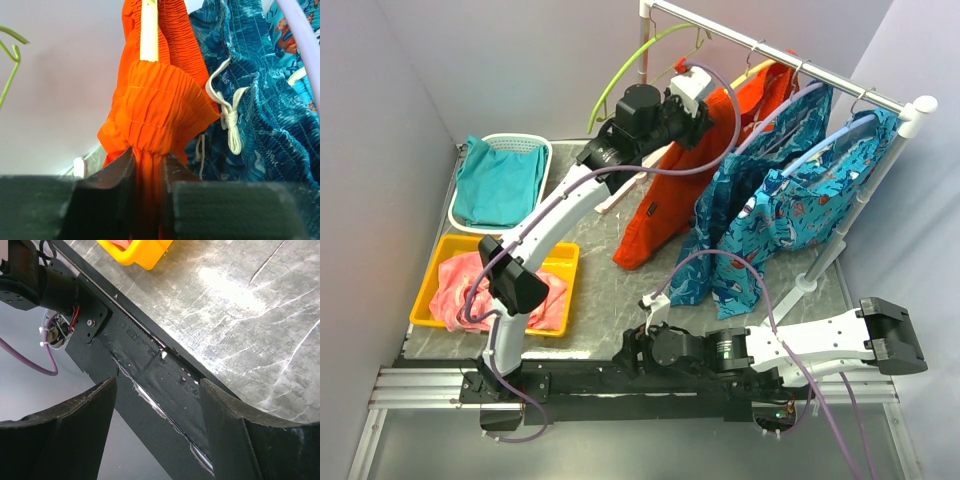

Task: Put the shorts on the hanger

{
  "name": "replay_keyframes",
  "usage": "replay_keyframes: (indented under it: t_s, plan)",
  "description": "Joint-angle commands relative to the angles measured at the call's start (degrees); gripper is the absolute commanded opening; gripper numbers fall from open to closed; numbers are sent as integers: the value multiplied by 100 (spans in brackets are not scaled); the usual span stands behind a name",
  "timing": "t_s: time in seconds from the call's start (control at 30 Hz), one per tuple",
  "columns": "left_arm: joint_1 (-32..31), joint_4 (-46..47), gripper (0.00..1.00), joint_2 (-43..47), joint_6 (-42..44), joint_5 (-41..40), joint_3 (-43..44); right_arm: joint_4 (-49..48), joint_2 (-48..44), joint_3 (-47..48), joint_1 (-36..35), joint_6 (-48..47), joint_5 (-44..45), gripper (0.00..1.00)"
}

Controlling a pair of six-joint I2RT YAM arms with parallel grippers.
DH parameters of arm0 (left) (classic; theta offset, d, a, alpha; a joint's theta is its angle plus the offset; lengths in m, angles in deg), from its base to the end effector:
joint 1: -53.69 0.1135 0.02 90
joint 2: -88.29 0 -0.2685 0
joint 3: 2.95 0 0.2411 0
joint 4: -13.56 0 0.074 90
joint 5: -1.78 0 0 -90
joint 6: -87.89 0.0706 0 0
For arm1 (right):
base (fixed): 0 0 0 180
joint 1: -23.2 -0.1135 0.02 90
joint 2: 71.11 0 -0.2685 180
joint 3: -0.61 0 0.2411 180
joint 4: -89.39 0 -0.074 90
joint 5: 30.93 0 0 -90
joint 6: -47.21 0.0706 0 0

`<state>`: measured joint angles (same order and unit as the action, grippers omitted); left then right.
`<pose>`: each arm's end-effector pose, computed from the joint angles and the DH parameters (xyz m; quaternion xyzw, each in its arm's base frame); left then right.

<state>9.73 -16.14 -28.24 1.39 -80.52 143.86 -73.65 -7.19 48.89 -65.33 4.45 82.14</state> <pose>0.3477 -0.3484 0.4768 0.3262 0.6234 -0.2895 0.6490 0.0341 0.2504 0.2148 -0.2132 0.8381 0.3699 0.3396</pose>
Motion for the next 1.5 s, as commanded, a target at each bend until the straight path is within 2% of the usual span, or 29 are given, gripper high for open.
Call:
replay_keyframes:
  t_s: [0.0, 0.03, 0.07, 0.13, 0.23, 0.33, 0.37, 0.43, 0.53, 0.57, 0.73, 0.93, 1.13, 1.27, 1.47]
  plan:
    - [-24, 975, 56, 411, -210, 12, 383, -97, 33, 287, -59, 92, 242, 74]
    - [-24, 1019, 64, 516, -236, -93, 348, -88, 33, 287, -59, 83, 268, 75]
    - [-33, 1071, 83, 622, -315, -172, 174, -88, 41, 296, -59, 83, 294, 76]
    - [-33, 1177, 99, 1034, -507, -461, -20, -70, 42, 313, -59, 75, 321, 77]
    - [-33, 1019, 96, 1702, -930, -752, -450, -9, 68, 366, -68, 39, 444, 79]
    - [-33, 914, 96, 2633, -1544, -1157, -1486, 44, 33, 366, -68, 22, 672, 82]
    - [-33, 861, 96, 2879, -1781, -1131, -2089, 62, -11, 340, -59, 39, 742, 84]
    - [-33, 738, 97, 3591, -2098, -1218, -2725, 123, -90, 296, -59, 48, 935, 88]
    - [-68, 782, 96, 4523, -2713, -1148, -4601, 246, -423, 182, -68, 162, 1296, 97]
    - [-112, 825, 97, 4725, -3028, -1201, -4992, 246, -511, 69, -68, 241, 1401, 99]
    - [-806, 597, 96, 5772, -3496, -1868, -7073, 264, -1135, -266, -68, 478, 1980, 100]
    - [-1456, 711, 96, 6721, -4401, -2378, -8920, 238, -1741, -802, -68, 830, 2307, 100]
    - [-1703, 966, 96, 7258, -4815, -2555, -9951, -25, -1962, -1145, -59, 1067, 2413, 100]
    - [-1852, 730, 96, 7268, -5157, -2887, -10049, -36, -1848, -1163, -68, 1208, 2465, 100]
    - [-1975, 747, 97, 7495, -5071, -2801, -10251, 44, -1900, -1233, -59, 1428, 2536, 100]
